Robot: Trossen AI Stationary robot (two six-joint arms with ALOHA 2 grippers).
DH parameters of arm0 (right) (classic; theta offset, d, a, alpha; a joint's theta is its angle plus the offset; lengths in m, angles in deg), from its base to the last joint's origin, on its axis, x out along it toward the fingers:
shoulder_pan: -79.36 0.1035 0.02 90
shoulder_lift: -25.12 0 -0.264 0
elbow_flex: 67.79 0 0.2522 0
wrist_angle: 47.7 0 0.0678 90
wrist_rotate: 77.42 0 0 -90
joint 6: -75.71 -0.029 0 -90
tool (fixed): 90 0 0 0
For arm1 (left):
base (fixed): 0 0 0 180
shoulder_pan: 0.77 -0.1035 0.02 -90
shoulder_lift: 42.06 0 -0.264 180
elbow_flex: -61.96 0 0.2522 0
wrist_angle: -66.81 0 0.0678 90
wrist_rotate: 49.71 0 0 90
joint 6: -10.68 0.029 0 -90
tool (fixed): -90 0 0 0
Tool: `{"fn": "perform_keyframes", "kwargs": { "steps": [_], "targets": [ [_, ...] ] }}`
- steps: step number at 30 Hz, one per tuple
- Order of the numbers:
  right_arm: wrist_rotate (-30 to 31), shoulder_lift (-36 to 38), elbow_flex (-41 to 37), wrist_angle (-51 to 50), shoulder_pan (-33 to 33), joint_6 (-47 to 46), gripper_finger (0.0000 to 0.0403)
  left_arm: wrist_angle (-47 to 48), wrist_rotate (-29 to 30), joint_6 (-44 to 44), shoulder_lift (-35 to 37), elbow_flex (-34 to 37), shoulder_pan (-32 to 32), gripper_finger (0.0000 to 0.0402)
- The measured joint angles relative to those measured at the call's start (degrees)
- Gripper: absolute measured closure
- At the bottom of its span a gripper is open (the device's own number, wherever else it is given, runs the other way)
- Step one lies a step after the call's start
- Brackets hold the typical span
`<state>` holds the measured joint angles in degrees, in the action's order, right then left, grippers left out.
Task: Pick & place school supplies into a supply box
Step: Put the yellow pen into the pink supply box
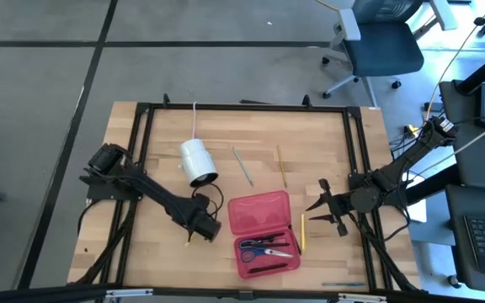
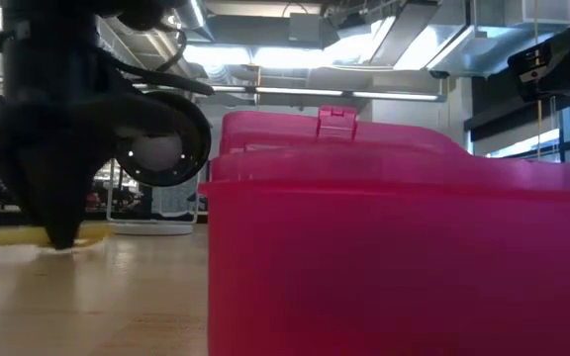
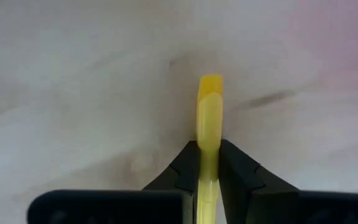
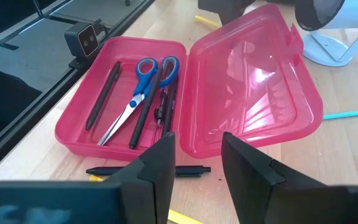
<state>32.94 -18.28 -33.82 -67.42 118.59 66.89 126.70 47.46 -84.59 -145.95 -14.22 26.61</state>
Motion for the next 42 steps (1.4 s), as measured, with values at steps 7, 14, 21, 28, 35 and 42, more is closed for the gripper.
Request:
{"fn": "perform_keyframes", "kwargs": {
  "steps": [7,14,21,28,35,42],
  "targets": [
    [0.0,0.0,0.0,0.0,0.0,0.0,0.0270,0.1,0.6,5.8,4.3,-4.4,0.0,0.0376],
    [0.0,0.0,0.0,0.0,0.0,0.0,0.0270,-6.7,5.7,19.0,5.0,-13.9,0.1,0.0376],
    [0.0,0.0,0.0,0.0,0.0,0.1,0.0270,-29.3,10.6,41.1,3.6,-17.4,-0.8,0.0376],
    [0.0,0.0,0.0,-0.1,0.0,0.1,0.0270,-29.9,4.5,49.9,-4.0,-25.3,-2.6,0.0376],
    [0.0,0.0,0.0,-0.9,0.0,-0.1,0.0270,-27.6,-0.4,56.6,-13.9,-34.6,-3.3,0.0376],
    [0.0,0.0,0.0,-1.9,0.0,-1.6,0.0270,-26.7,-0.9,61.2,-21.0,-40.0,-3.3,0.0376]
  ]
}}
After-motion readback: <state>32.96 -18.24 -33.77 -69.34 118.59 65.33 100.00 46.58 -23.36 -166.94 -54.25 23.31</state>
